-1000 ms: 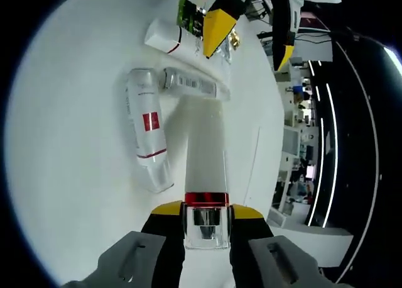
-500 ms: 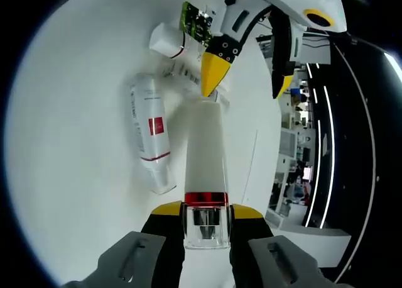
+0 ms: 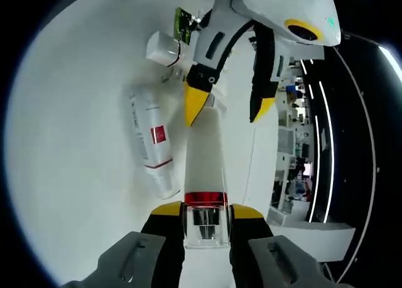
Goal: Arrange the skincare products in the storage area until every visible bottle or jar stands upright without overlapping.
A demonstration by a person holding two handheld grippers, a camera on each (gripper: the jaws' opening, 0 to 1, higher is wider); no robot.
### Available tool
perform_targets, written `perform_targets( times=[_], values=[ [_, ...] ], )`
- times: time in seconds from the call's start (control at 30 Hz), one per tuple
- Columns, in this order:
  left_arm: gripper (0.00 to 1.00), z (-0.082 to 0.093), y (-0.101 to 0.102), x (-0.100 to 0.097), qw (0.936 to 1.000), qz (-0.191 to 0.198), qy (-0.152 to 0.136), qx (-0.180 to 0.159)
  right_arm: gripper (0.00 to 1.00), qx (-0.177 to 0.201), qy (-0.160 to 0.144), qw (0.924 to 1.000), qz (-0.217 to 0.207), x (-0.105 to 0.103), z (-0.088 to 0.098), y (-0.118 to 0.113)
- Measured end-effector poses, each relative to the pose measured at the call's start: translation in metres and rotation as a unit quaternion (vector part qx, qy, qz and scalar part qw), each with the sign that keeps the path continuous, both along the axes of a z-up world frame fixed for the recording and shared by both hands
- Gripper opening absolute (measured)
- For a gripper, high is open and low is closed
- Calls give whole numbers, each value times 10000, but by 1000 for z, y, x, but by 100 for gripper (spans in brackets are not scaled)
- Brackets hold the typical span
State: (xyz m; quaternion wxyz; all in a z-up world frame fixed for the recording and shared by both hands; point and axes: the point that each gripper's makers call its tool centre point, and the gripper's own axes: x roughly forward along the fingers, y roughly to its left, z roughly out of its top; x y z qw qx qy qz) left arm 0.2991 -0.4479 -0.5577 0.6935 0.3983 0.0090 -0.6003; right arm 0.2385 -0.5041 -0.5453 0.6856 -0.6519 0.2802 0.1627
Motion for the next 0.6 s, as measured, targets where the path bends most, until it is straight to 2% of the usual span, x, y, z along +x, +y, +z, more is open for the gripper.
perform_targets(
  times=[0.07, 0.1, 0.2, 0.27, 0.3, 0.4, 0.5, 0.6],
  values=[
    [52, -3, -3, -6, 9999, -101, -5, 101, 17, 38, -2, 10000, -28, -1, 0, 1],
    [51, -4, -4, -8, 9997, -156, -123, 134, 17, 46, -10, 10000, -21, -1, 1, 2],
    [51, -4, -9, -14, 9992, -281, -228, 165, 17, 112, 6, 9999, -55, -3, 0, 3],
    [51, -6, -13, -15, 9970, -479, -542, 292, 17, 124, 11, 9999, -58, -3, 1, 5],
    [51, -8, -14, -19, 9966, -519, -549, 335, 17, 128, 7, 9999, -47, -3, 2, 6],
    [44, -11, -21, -26, 9959, -689, -501, 321, 17, 153, 15, 9999, -42, -4, 3, 8],
    [31, -9, -25, -30, 9925, -860, -776, 391, 17, 164, 32, 9998, -47, -5, 3, 9],
    [31, -12, -27, -31, 9919, -897, -808, 384, 17, 208, 37, 9997, -81, -6, 3, 9]
  ],
)
